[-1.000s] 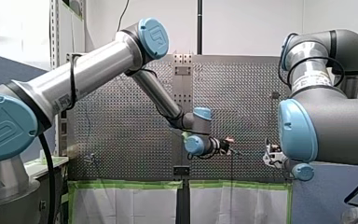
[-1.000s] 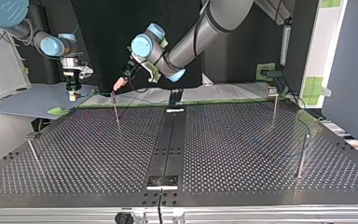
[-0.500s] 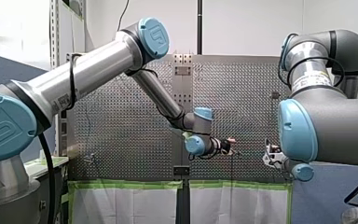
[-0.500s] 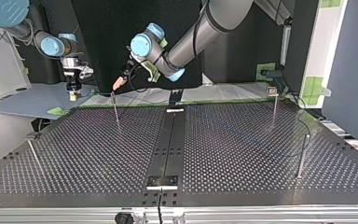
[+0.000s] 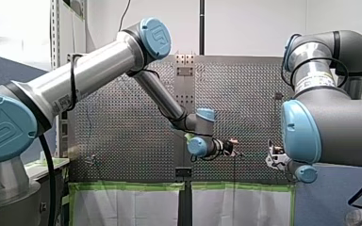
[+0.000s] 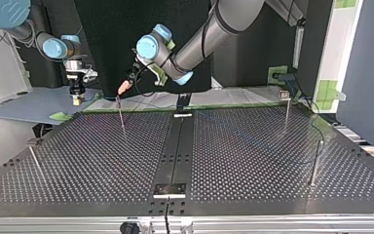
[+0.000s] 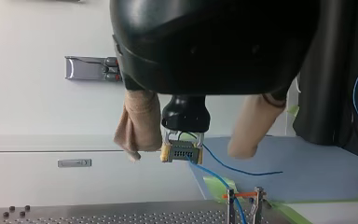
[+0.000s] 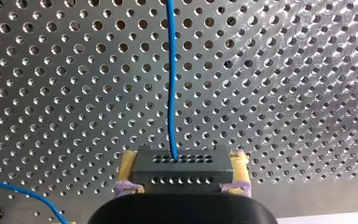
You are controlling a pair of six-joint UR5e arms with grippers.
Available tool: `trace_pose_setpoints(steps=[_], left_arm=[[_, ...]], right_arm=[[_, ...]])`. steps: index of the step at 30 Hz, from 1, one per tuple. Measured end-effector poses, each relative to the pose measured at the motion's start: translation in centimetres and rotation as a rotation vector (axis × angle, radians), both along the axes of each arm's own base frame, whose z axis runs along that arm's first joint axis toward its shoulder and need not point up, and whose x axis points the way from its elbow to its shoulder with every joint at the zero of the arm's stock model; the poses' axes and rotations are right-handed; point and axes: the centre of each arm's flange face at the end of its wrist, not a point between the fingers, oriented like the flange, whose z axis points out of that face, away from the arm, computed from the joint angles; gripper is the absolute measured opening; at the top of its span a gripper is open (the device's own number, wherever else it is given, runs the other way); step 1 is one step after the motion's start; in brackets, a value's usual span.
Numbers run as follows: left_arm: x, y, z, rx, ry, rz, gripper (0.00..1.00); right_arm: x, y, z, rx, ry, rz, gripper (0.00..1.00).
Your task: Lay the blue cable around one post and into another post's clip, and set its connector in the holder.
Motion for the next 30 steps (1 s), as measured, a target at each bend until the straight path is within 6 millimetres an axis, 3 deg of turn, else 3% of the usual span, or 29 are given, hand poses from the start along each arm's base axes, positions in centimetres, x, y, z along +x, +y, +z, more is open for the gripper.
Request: trace_pose_setpoints(steps=[10, 19, 30], left_arm=[[0.8, 0.7, 0.0, -0.015, 0.016, 0.044, 1.0], [2.3, 3.7, -0.7, 0.004, 0.077, 0.157, 1.0], [1.5, 5.7, 2.9, -0.042, 0.018, 0.254, 1.0]], right_arm=[[0.0, 0.0, -0.1, 0.002, 0.0, 0.0, 0.0], [0.0, 0.0, -0.1, 0.002, 0.0, 0.0, 0.0], [0.1, 0.0, -0.1, -0.001, -0.007, 0.01, 0.0]])
